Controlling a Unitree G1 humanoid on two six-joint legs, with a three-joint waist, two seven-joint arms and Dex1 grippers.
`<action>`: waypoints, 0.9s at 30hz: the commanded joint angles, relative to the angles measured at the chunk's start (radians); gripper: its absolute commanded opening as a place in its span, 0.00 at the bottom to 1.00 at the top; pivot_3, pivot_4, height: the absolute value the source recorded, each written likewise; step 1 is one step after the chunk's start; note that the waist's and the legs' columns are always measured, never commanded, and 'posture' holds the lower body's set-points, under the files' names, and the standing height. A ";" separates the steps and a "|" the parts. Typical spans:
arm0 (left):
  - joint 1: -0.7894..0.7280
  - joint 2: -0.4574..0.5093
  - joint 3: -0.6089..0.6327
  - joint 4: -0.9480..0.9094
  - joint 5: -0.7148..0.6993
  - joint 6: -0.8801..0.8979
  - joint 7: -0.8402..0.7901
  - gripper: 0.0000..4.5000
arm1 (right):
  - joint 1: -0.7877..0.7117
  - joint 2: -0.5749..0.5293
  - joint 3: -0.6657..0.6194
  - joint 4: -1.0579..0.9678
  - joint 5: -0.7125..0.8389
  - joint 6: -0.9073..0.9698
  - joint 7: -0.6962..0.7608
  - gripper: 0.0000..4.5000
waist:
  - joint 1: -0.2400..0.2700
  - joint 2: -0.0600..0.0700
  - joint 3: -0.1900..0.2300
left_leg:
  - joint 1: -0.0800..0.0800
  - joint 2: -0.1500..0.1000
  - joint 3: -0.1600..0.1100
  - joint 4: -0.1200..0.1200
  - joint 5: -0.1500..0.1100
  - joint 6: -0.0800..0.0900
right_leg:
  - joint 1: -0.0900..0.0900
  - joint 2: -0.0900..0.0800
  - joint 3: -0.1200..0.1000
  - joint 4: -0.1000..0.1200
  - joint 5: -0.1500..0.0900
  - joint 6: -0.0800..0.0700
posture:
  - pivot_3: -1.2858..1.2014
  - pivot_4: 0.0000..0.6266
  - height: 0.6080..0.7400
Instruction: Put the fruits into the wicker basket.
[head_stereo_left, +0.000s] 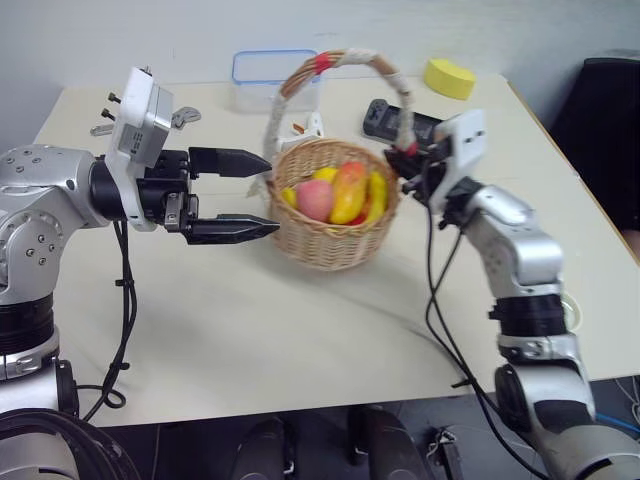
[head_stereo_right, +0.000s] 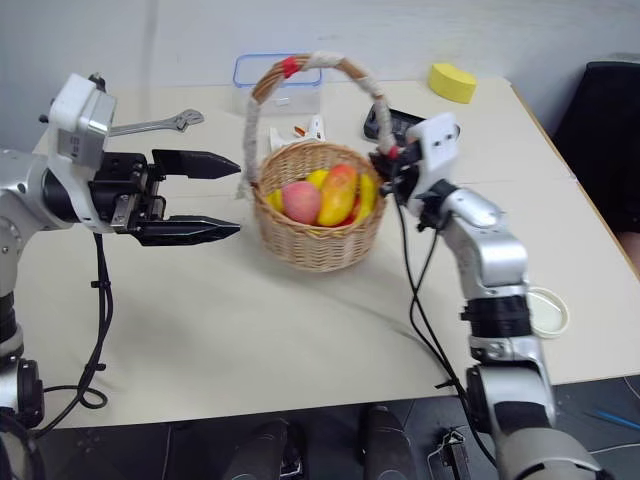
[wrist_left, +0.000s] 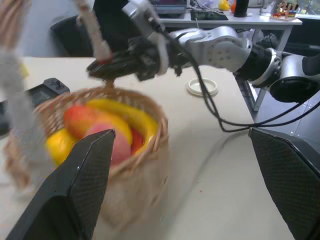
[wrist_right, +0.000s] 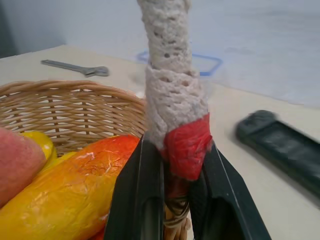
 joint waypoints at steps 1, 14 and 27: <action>-0.025 -0.006 0.007 0.001 -0.005 -0.027 -0.004 1.00 | 0.071 -0.104 -0.153 -0.141 0.021 0.036 -0.025 0.06 | 0.000 0.000 0.000 | 0.000 0.000 0.000 0.000 0.000 0.000 | 0.000 0.000 0.000 0.000 0.000 0.000 | 0.52 0.24 1.00; -0.039 -0.141 -0.039 0.048 0.042 -0.117 0.038 1.00 | 0.275 -0.139 -0.331 0.006 -0.041 -0.103 -0.121 0.28 | -0.013 0.001 0.001 | 0.006 0.001 0.004 -0.001 0.001 -0.001 | 0.002 0.001 0.003 0.002 0.000 0.000 | 0.52 0.24 1.00; -0.026 -0.088 -0.073 0.099 0.049 -0.096 -0.075 1.00 | 0.756 -0.483 -0.779 -0.211 0.266 0.256 0.373 0.98 | 0.021 0.003 0.001 | 0.005 0.000 0.002 0.000 0.001 0.001 | 0.003 0.001 0.003 -0.003 0.000 0.001 | 0.52 0.24 1.00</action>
